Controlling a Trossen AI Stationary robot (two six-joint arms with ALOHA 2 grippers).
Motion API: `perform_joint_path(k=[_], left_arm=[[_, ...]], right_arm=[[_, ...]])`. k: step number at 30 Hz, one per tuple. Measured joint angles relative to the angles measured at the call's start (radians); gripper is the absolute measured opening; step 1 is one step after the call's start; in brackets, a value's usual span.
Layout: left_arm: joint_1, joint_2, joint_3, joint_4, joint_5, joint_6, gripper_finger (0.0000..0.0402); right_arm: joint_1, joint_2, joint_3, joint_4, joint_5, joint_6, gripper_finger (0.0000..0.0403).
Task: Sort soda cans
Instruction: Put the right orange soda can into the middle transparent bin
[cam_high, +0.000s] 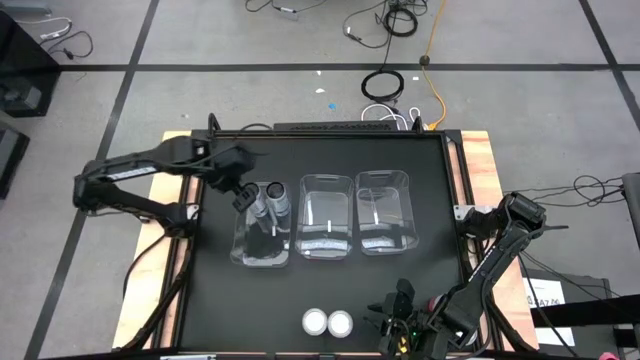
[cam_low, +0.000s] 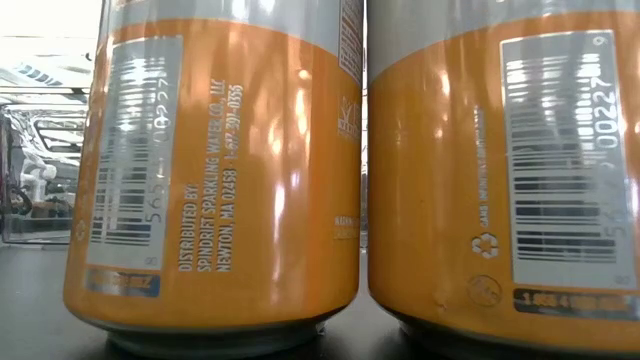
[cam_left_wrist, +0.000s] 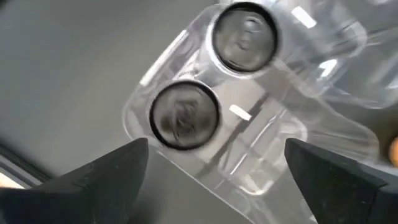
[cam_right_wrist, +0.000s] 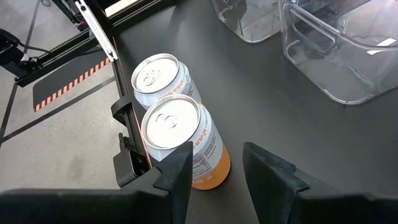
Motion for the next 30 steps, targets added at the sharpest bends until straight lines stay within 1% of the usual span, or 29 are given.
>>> perform_joint_path(k=[4, 7, 10, 13, 15, 18, 22, 24, 26, 30], left_arm=[[-0.088, -0.087, 0.000, -0.010, -0.005, -0.091, 0.0387], [-0.183, -0.139, 0.000, -0.012, -0.039, -0.172, 0.0387], [-0.309, -0.164, -0.004, -0.008, -0.099, -0.264, 0.0387], [-0.458, -0.167, -0.036, 0.026, -0.152, -0.365, 0.0387], [-0.567, -0.154, -0.063, 0.088, -0.185, -0.417, 0.0387], [-0.724, -0.116, -0.103, 0.204, -0.243, -0.452, 0.0387], [-0.877, -0.042, -0.117, 0.330, -0.336, -0.462, 0.0387], [-0.925, -0.003, -0.118, 0.372, -0.372, -0.470, 0.0387], [-0.957, 0.032, -0.118, 0.396, -0.386, -0.458, 0.0387], [-0.975, 0.084, -0.118, 0.406, -0.358, -0.365, 0.0387]], right_arm=[[0.000, 0.000, 0.000, 0.000, 0.000, 0.000, 0.0134], [0.000, 0.000, 0.000, 0.000, 0.000, 0.000, 0.0134], [0.000, 0.000, 0.000, 0.003, 0.000, 0.000, 0.0134], [0.000, 0.000, 0.000, 0.003, 0.000, 0.000, 0.0134], [0.000, 0.000, 0.000, 0.003, 0.000, 0.000, 0.0134], [0.000, 0.000, 0.000, 0.003, 0.000, 0.000, 0.0134], [0.000, 0.000, 0.000, 0.003, 0.000, 0.000, 0.0134], [0.000, 0.000, 0.000, 0.003, 0.000, 0.000, 0.0134], [0.000, 0.000, 0.000, 0.003, 0.000, -0.002, 0.0134], [-0.007, 0.000, 0.000, 0.003, -0.001, -0.026, 0.0134]])
